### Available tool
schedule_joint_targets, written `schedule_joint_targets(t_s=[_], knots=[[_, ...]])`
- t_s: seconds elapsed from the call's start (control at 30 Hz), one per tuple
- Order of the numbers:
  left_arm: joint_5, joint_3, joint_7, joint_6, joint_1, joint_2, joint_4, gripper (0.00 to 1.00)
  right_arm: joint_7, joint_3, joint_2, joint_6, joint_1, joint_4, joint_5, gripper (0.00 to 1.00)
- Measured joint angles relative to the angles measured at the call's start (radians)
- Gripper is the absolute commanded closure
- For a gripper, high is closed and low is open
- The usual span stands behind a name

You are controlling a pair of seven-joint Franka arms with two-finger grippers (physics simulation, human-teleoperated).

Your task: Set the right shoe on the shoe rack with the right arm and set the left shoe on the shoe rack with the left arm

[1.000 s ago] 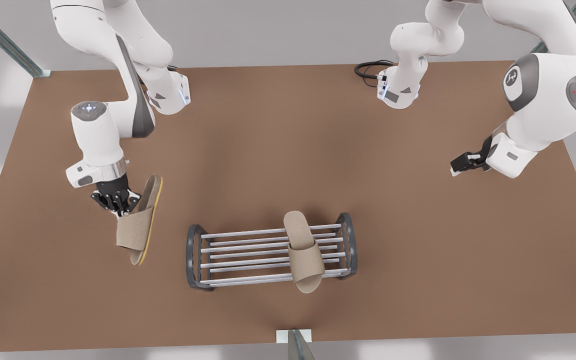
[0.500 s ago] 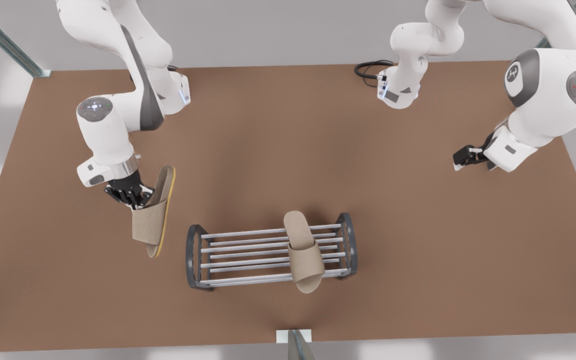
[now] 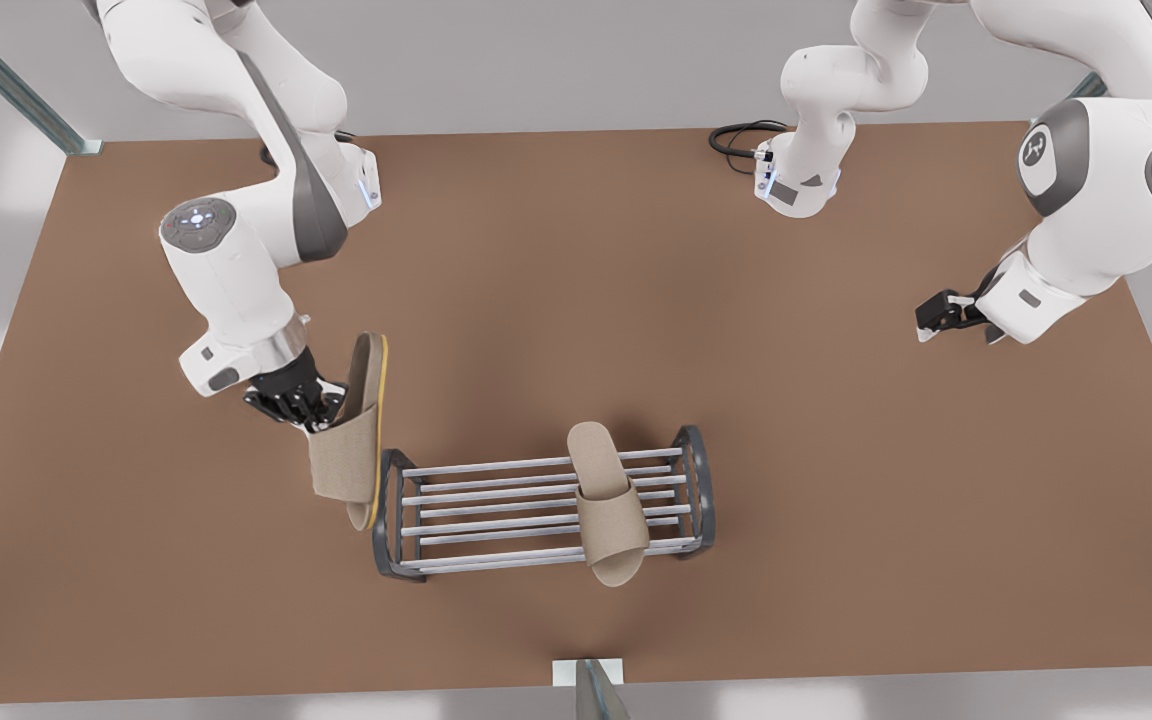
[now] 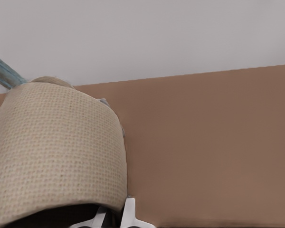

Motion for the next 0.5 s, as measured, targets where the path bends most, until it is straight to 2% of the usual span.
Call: schedule_joint_targets(t_s=[0.17, 0.2, 0.27, 0.3, 0.4, 0.5], knots=[[0.003, 0.000, 0.012, 0.001, -0.003, -0.003, 0.000, 0.00, 0.027, -0.013, 0.062, -0.015, 0.117, 0.055, -0.012, 0.79], [0.003, 0.000, 0.014, 0.001, -0.003, -0.004, 0.000, 0.00, 0.034, -0.050, 0.098, -0.020, 0.168, 0.096, -0.025, 0.79], [0.003, 0.000, 0.018, 0.000, -0.002, -0.004, -0.001, 0.00, 0.048, -0.221, 0.159, -0.032, 0.344, 0.187, -0.042, 0.79], [0.003, 0.000, 0.020, 0.000, -0.001, -0.004, 0.000, 0.00, 0.055, -0.268, 0.191, -0.037, 0.392, 0.230, -0.048, 0.79], [0.004, -0.001, 0.024, 0.001, 0.000, -0.004, 0.000, 0.00, 0.073, -0.405, 0.275, -0.048, 0.536, 0.338, -0.061, 0.79], [0.005, -0.001, 0.028, 0.002, -0.001, -0.003, -0.001, 0.00, 0.090, -0.479, 0.329, -0.055, 0.638, 0.394, -0.065, 0.79]])
